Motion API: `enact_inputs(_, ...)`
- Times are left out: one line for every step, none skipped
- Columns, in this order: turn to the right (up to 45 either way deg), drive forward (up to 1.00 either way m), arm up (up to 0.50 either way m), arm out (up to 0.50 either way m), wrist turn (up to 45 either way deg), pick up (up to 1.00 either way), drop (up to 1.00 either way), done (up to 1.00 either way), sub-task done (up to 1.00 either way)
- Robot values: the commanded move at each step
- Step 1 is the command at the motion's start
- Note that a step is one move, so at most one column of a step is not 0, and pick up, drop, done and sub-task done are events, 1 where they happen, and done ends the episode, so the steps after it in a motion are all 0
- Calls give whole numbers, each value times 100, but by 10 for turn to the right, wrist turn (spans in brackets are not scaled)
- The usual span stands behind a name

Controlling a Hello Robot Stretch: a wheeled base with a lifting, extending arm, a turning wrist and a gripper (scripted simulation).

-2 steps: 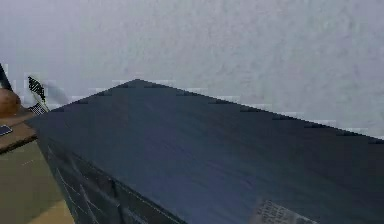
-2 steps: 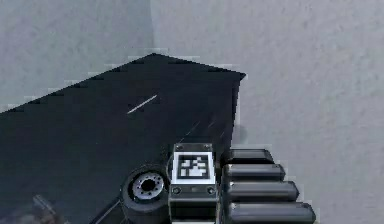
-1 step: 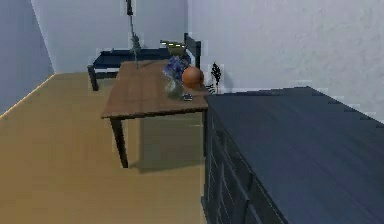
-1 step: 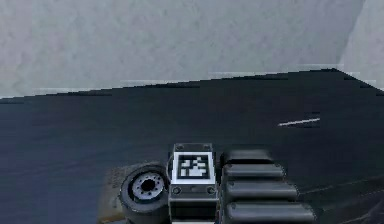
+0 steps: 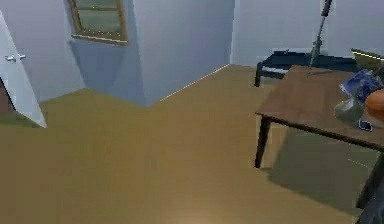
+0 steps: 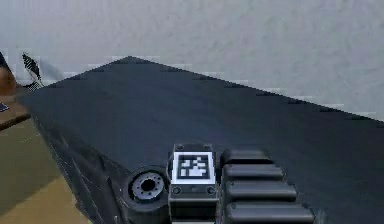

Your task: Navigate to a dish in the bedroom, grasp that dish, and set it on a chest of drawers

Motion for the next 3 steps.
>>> enact_inputs(-240,0,0,0,0,0,0,0,0)
enact_inputs(450,0,0,0,0,0,0,0,0)
enact_inputs(450,0,0,0,0,0,0,0,0)
